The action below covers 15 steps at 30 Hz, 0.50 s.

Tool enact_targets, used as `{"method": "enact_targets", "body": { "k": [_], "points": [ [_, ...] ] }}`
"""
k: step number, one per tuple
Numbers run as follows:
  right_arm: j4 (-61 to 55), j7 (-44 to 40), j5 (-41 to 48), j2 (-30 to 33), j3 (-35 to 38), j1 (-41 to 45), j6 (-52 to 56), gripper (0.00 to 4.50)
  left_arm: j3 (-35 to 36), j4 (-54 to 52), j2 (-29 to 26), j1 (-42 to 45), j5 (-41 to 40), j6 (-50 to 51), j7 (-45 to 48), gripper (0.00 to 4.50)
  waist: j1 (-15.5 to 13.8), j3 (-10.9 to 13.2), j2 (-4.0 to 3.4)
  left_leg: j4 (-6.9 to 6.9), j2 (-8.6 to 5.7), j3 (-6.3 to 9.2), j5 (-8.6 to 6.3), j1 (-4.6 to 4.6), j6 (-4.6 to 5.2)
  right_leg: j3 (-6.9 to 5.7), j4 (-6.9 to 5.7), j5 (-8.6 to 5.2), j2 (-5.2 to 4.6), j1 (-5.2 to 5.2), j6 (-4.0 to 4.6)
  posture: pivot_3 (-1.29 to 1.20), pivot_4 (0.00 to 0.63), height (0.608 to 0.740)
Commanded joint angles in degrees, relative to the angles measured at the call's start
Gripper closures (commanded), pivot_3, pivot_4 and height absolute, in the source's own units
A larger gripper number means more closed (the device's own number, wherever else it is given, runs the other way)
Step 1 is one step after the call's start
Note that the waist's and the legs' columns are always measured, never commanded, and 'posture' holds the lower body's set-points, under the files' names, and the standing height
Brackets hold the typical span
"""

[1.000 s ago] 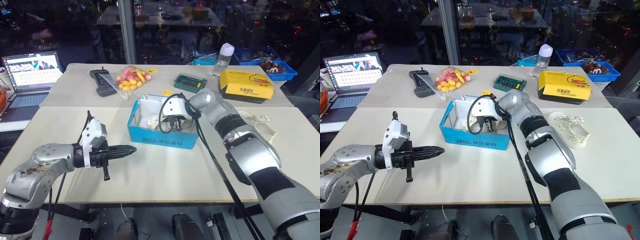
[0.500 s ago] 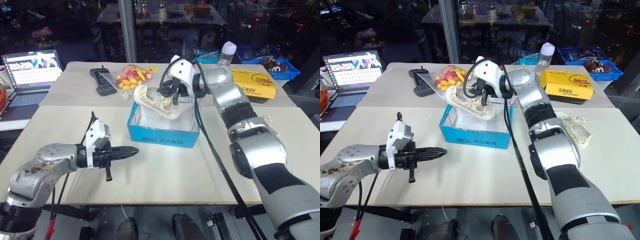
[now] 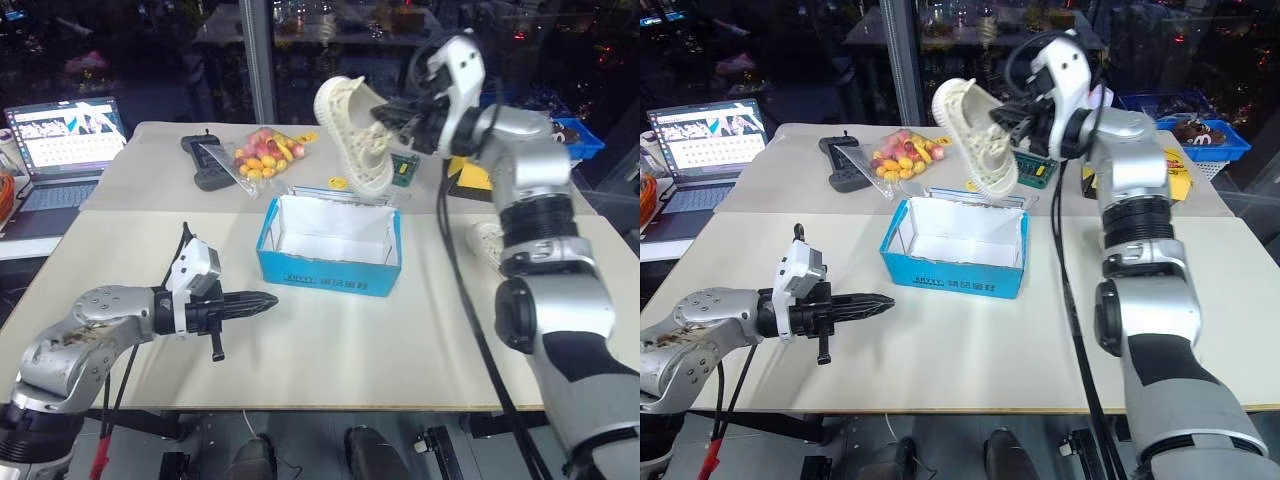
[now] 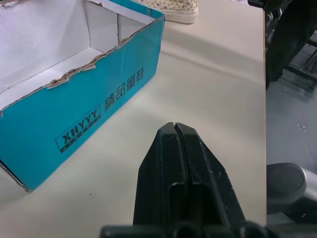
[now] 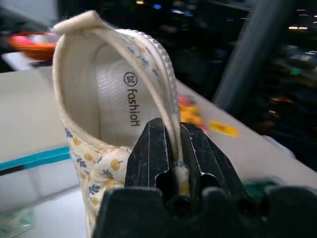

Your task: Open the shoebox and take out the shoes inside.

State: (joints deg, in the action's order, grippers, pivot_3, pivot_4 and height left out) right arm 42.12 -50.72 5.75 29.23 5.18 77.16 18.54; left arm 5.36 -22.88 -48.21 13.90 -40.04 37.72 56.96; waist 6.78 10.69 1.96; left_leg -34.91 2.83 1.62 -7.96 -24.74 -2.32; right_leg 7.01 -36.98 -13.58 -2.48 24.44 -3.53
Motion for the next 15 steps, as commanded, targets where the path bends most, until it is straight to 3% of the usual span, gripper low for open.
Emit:
{"method": "enact_targets", "body": {
  "k": [1,9,15],
  "points": [
    [-4.9,2.1,0.5,5.7,2.4,0.2,1.5,4.46,-0.2,0.0,0.4,1.9,0.3,-0.8,0.5,4.50,-0.2,0.0,0.00,0.00,0.00,0.00,0.00,0.00,0.00,0.00,0.00,-0.01,0.00,0.00,0.01,0.00,0.150,0.740],
    [-13.8,-1.5,-2.0,18.6,-1.2,-5.2,13.2,4.46,-1.5,1.4,1.0,3.5,1.2,-1.4,1.7,4.50,-0.7,0.1,-0.08,0.06,0.00,-0.12,0.00,0.01,0.00,0.09,0.07,-0.04,-0.01,0.07,0.02,0.00,0.150,0.740],
    [-27.2,-11.8,1.3,29.1,-4.3,-15.1,28.7,4.46,-2.4,2.3,2.0,4.4,1.6,-1.6,2.2,4.50,-1.3,0.1,-0.11,0.03,-0.01,-0.14,0.00,0.01,0.00,0.11,0.05,-0.07,-0.02,0.07,0.02,0.00,0.150,0.740]
  ]
}}
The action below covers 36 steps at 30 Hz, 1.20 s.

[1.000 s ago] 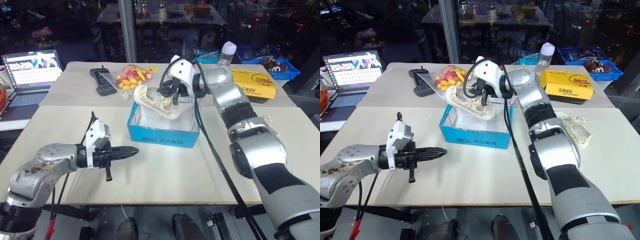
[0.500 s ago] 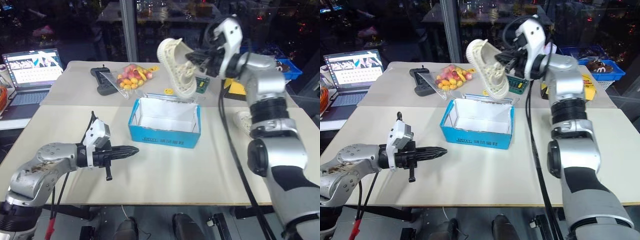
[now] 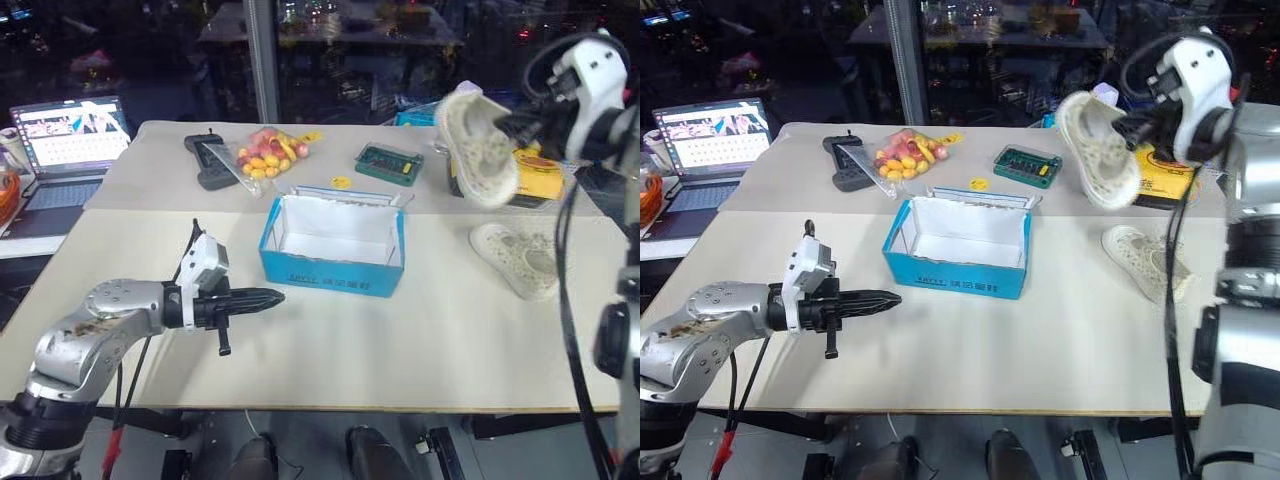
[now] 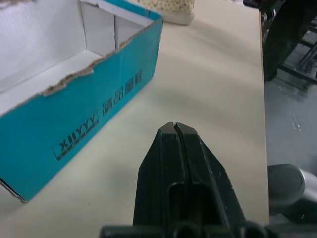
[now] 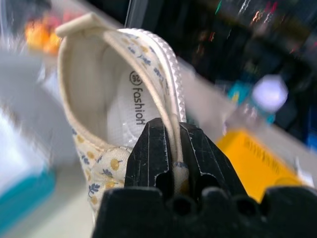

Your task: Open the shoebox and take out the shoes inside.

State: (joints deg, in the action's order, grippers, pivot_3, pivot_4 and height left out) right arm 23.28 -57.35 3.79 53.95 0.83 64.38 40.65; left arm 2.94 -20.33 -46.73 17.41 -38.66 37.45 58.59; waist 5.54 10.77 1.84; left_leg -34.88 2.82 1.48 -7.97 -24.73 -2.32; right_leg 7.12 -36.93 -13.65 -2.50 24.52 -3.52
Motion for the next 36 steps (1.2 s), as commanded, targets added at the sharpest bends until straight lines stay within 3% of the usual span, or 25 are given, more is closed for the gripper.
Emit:
{"method": "enact_targets", "body": {
  "k": [1,6,15,17,23,31,36],
  "points": [
    [-10.0,-7.4,4.1,6.4,-0.9,-5.1,9.8,4.46,-0.2,-0.1,0.8,1.0,0.2,-1.2,0.6,4.50,-0.1,0.0,0.00,-0.02,0.00,0.00,0.00,-0.01,0.00,0.00,0.01,0.00,0.00,-0.01,0.00,0.00,0.150,0.740],
    [-11.1,-9.1,2.8,10.9,-4.9,-14.2,13.0,4.46,-0.6,0.0,1.6,1.4,0.4,-1.1,1.0,4.50,-0.1,0.0,0.02,-0.14,-0.01,-0.05,0.00,0.01,0.00,0.03,0.02,0.00,-0.03,-0.06,-0.02,0.00,0.150,0.740],
    [-2.1,-3.5,-0.6,6.8,-9.3,-16.4,10.7,4.46,-0.6,-0.1,1.5,1.5,0.4,-0.9,1.2,4.50,0.1,0.0,0.00,-0.41,-0.02,-0.09,0.00,0.07,0.00,0.13,-0.05,-0.02,-0.02,-0.13,0.25,0.00,0.150,0.740],
    [-1.0,-1.7,-1.1,6.1,-8.3,-15.3,9.6,3.53,-0.4,-0.1,1.3,1.4,0.3,-0.8,1.2,4.50,0.1,0.0,0.00,-0.43,-0.05,-0.10,0.00,0.06,0.00,0.16,-0.05,-0.02,-0.03,-0.13,0.23,0.00,0.150,0.740],
    [-3.2,-3.5,-2.3,8.0,-9.8,-12.8,6.1,1.56,0.0,-0.4,1.0,0.9,0.3,-0.8,1.0,4.50,0.0,0.0,0.00,-0.36,-0.05,-0.07,0.00,0.04,0.00,0.14,-0.04,0.15,-0.01,-0.12,-0.16,0.00,0.150,0.740],
    [-11.5,-15.5,-0.4,17.0,-8.8,-10.9,1.7,1.56,0.6,-0.5,0.6,0.3,0.2,-1.0,1.1,4.50,-0.2,0.0,-0.03,-0.33,-0.04,-0.07,0.00,0.02,0.00,0.11,0.01,0.08,-0.03,-0.11,-0.09,0.00,0.150,0.740],
    [-25.5,-21.7,12.3,16.9,0.0,-17.9,8.4,1.56,0.1,-0.9,1.1,0.5,0.2,-0.9,0.7,4.50,0.0,0.0,-0.03,-0.33,0.00,-0.07,0.00,0.10,0.00,0.10,-0.07,-0.14,-0.01,-0.14,0.29,0.00,0.150,0.740]
  ]
}}
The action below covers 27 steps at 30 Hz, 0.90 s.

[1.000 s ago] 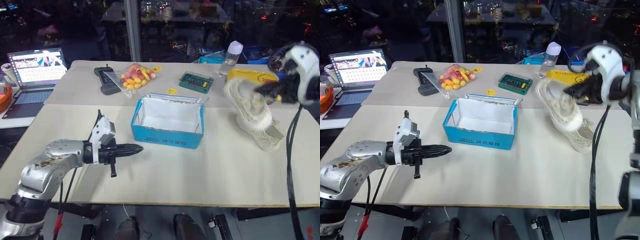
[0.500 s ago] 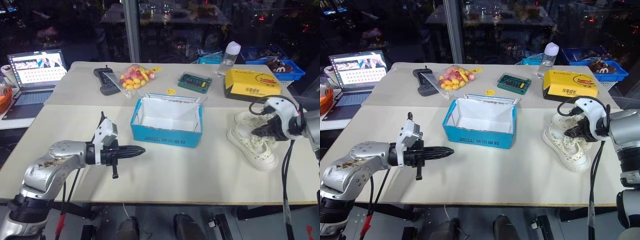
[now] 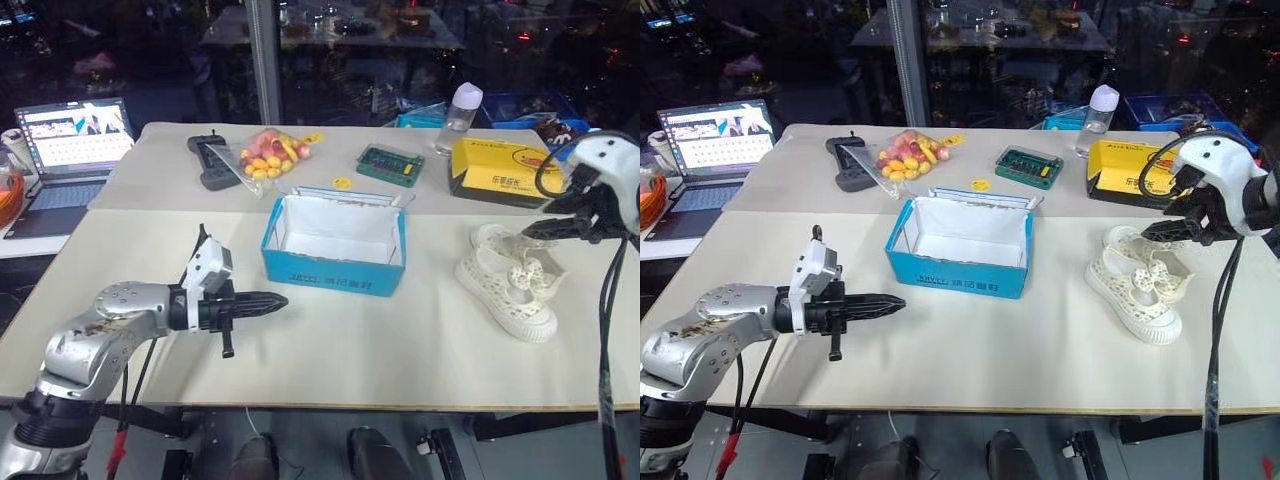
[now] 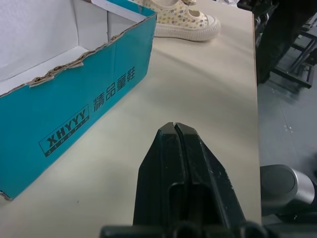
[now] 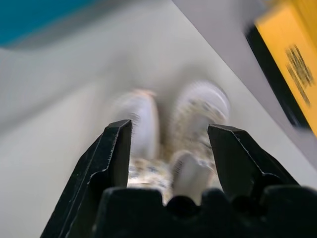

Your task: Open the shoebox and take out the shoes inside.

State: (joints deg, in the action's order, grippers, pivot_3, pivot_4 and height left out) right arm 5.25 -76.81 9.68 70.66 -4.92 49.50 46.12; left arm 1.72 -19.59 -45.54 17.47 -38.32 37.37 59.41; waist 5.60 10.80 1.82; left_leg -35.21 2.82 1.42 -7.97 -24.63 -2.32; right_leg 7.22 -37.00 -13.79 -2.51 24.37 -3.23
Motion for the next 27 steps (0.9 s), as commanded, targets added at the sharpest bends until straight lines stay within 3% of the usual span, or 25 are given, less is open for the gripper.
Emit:
{"method": "enact_targets", "body": {
  "k": [1,5,9,12,13,16,19,23,27],
  "points": [
    [-9.9,-2.1,7.9,0.0,7.4,-5.8,3.7,1.56,1.2,-1.9,-0.1,0.5,-0.2,-0.8,-0.1,4.50,-0.1,0.0,0.00,0.01,0.00,0.02,0.00,0.00,0.00,-0.01,-0.01,0.00,0.00,0.00,0.00,0.00,0.150,0.740],
    [-18.0,1.8,10.5,-0.4,12.0,-16.5,7.2,1.56,1.5,-2.6,-0.8,0.9,-0.4,-0.8,0.5,4.50,-0.9,0.0,0.04,-0.06,-0.02,0.07,0.00,-0.02,0.00,-0.08,-0.04,-0.01,-0.01,-0.06,-0.01,0.00,0.150,0.740],
    [-23.5,11.3,10.4,-4.9,15.4,-26.0,11.8,1.56,3.3,-2.7,-1.4,1.4,-0.8,-0.7,0.1,4.50,-1.6,0.0,0.04,-0.21,-0.04,0.02,0.00,-0.03,0.00,-0.04,-0.03,0.02,-0.04,-0.07,-0.04,0.00,0.150,0.740],
    [-25.9,20.7,9.6,-10.9,18.1,-28.3,15.8,1.56,8.1,-1.3,0.0,1.7,-3.2,1.6,-4.3,4.50,-1.5,0.0,0.06,-0.31,-0.03,0.05,0.00,-0.03,0.00,-0.05,-0.05,0.05,-0.02,-0.08,-0.04,0.00,0.150,0.740],
    [-27.6,25.1,8.6,-14.5,19.7,-29.2,15.3,1.56,11.7,-0.4,2.0,2.2,-5.6,3.4,-9.0,4.50,-1.5,0.0,0.06,-0.33,-0.02,0.03,0.00,-0.03,0.00,-0.03,-0.06,0.07,-0.03,-0.08,-0.04,0.00,0.150,0.740],
    [-34.4,37.6,6.4,-26.8,25.0,-33.7,11.0,1.56,21.5,2.8,10.5,0.8,-1.6,2.4,-29.0,4.50,-1.6,-0.1,0.13,-0.44,-0.01,0.09,0.00,-0.03,0.01,-0.07,-0.06,0.13,0.00,-0.18,-0.14,0.00,0.150,0.740],
    [-36.8,49.7,1.3,-38.0,25.2,-39.8,5.3,1.56,26.4,4.1,16.6,-3.1,6.5,-1.9,-42.4,4.50,-1.6,-0.2,0.21,-0.49,0.00,0.15,0.00,-0.08,0.01,-0.07,-0.07,0.42,0.04,-0.19,-0.64,0.00,0.150,0.740],
    [-36.2,57.7,-4.3,-44.0,22.0,-45.2,-3.5,1.56,28.6,6.6,20.6,-4.5,11.5,-5.6,-51.0,4.50,-2.0,-0.2,0.32,-0.64,-0.05,0.13,-0.01,-0.34,-0.02,-0.05,0.06,0.50,-0.01,-0.10,-0.69,0.00,0.150,0.740],
    [-32.0,62.5,-8.5,-47.0,19.2,-47.3,-12.3,1.56,27.6,10.8,23.3,-5.1,13.7,-9.6,-51.9,4.50,-2.1,-0.4,0.56,-0.71,-0.03,0.12,-0.13,-0.39,-0.22,-0.08,0.23,0.48,-0.02,-0.16,-0.30,0.00,0.150,0.740]
  ]
}}
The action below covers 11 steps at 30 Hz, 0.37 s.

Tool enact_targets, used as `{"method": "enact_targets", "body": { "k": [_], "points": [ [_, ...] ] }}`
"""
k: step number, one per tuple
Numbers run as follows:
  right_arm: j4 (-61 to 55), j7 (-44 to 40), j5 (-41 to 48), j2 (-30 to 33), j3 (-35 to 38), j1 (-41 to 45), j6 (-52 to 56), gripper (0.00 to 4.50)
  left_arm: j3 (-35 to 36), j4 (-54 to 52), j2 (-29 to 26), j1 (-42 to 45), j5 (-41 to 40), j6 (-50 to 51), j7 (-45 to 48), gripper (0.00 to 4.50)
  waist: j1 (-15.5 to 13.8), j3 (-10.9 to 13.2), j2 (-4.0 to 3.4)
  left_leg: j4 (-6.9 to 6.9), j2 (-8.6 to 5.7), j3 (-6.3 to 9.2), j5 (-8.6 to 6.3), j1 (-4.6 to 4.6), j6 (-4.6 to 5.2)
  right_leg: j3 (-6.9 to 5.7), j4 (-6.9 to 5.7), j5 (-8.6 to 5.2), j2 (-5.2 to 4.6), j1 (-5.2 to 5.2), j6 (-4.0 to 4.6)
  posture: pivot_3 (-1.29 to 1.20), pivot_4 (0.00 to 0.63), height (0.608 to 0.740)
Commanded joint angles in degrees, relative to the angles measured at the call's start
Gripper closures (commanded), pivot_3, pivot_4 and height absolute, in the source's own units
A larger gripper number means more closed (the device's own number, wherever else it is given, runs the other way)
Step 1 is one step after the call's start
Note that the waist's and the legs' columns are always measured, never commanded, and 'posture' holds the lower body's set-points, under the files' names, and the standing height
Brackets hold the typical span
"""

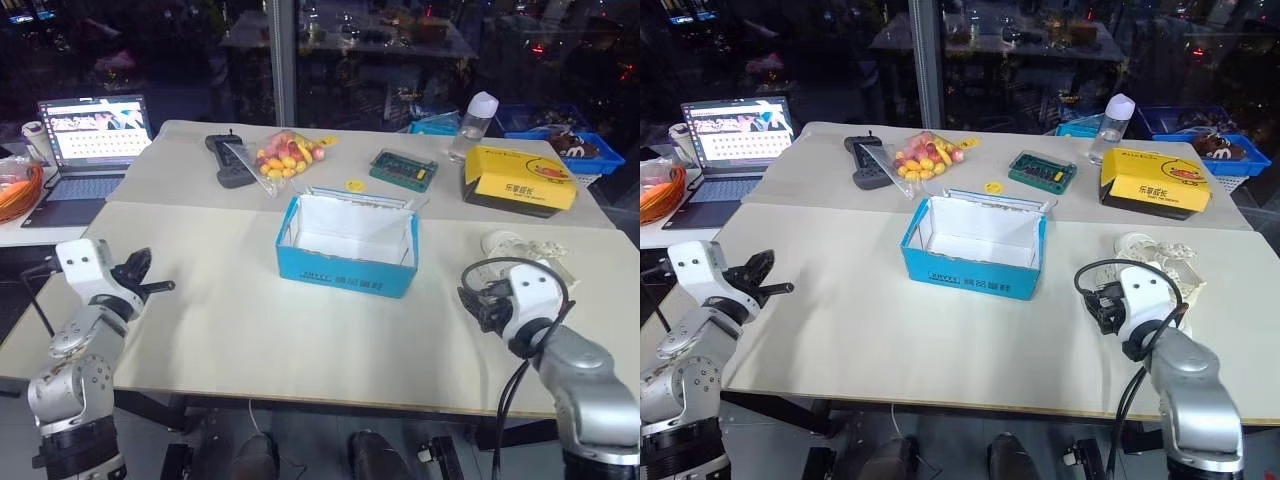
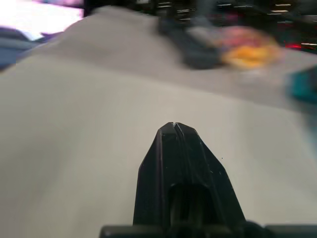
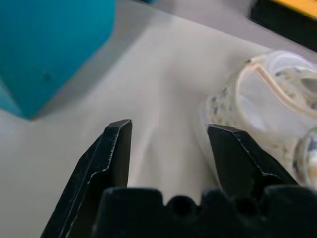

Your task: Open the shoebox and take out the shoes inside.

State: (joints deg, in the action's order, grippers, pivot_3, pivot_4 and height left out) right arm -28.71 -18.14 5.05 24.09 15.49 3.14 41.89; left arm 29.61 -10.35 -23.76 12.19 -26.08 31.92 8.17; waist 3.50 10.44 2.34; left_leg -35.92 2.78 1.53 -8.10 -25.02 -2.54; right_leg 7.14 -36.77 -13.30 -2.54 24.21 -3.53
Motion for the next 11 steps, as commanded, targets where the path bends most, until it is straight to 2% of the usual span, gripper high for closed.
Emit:
{"method": "enact_targets", "body": {
  "k": [1,5,11],
  "points": [
    [3.5,4.7,-4.7,-0.7,-1.8,-1.4,-9.9,1.56,-1.2,2.5,2.1,-0.2,1.8,-5.3,0.0,4.50,0.0,-0.1,0.12,0.00,0.00,-0.01,-0.01,0.02,-0.02,0.00,0.02,0.00,-0.01,-0.02,0.01,0.00,0.150,0.740],
    [6.9,5.8,-7.0,-0.8,-4.4,-2.9,-16.0,1.56,-2.7,5.5,3.6,-0.5,3.4,-8.1,0.1,4.50,0.2,-0.2,0.22,0.05,0.01,-0.02,0.00,0.08,0.00,-0.01,0.02,-0.03,0.00,-0.03,0.06,0.00,0.150,0.740],
    [8.9,6.8,-6.7,-2.5,-5.2,-3.6,-18.7,1.56,-3.2,7.5,4.1,0.0,3.2,-10.2,0.7,4.50,0.5,-0.2,0.22,0.13,0.04,-0.02,0.02,0.08,0.03,-0.01,0.00,-0.03,0.02,0.02,0.07,0.00,0.150,0.740]
  ]
}}
